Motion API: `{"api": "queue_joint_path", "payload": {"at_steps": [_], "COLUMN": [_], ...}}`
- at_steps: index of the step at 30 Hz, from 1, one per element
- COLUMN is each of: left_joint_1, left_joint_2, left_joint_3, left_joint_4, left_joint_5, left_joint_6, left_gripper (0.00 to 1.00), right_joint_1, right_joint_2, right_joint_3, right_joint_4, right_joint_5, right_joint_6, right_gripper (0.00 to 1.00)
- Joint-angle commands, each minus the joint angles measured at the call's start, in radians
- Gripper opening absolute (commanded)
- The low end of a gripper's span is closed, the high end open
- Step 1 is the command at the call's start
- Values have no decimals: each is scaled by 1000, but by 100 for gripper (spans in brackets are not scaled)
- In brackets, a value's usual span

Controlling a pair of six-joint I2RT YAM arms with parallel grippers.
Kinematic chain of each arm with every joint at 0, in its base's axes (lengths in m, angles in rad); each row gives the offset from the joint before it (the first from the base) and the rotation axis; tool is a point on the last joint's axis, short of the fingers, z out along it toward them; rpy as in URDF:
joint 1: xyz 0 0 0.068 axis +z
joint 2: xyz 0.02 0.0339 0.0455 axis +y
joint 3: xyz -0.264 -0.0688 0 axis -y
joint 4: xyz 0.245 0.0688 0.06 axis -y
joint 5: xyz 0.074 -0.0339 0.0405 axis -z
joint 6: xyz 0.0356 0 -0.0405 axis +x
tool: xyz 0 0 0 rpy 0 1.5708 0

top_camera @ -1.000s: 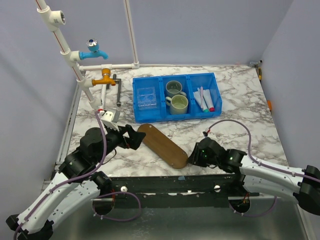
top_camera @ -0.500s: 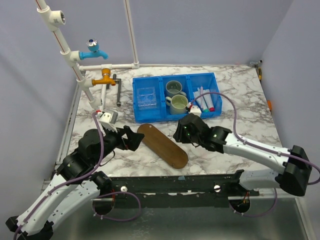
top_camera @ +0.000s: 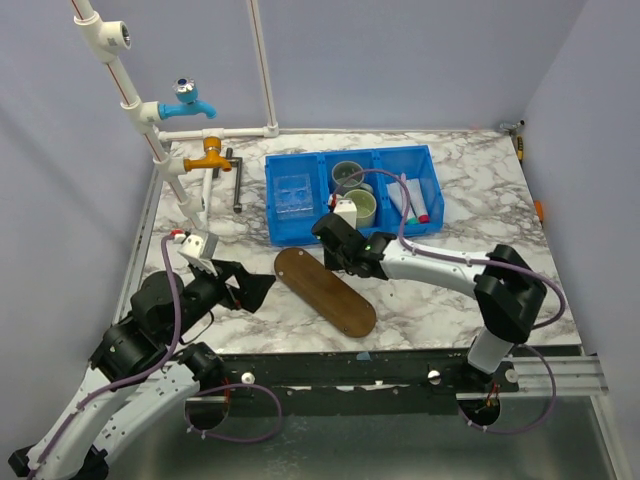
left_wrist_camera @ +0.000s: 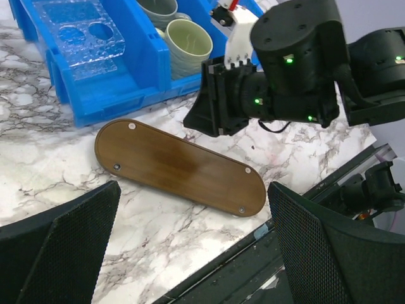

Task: Prepare toiletry sets of a toothbrush and toothpaste on the tray

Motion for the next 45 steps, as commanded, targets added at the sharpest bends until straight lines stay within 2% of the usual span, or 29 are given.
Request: {"api": "queue_joint_path", "payload": {"at_steps": [1,6,9,15,22,29,39,45], "left_joint_1": [2,3,2,2,2,2,2,2], "left_joint_2": [-20,-49,-63,-88,-114,-127,-70,-38], "left_joint_3": [12,-14,-32,-59,-73,-83,-64,-64], "left_joint_4": [-54,-50,-49,-45,-45,-39,-80,-106], "left_joint_5": [12,17,17,10,-3,-14,-128,-143], "left_joint_6": [37,51,54,55,59,52,-6,-124], "left_gripper": [99,99,99,99,99,99,99,99], "right_joint_1": [-4,-5,-7,-13,-12,-1,55,76], "right_joint_2": [93,162,195,264,317,314,295,227], "right_joint_3": [72,114,134,175,201,189,161,105], "right_joint_4": [19,19,20,22,62,148,165,170], "right_joint_5": [69,89,113,126,52,-138,-266,-325], "right_joint_6": [-26,-36,-51,-86,-138,-233,-316,-345], "right_gripper": [22,5,0,0,0,0,0,0]}}
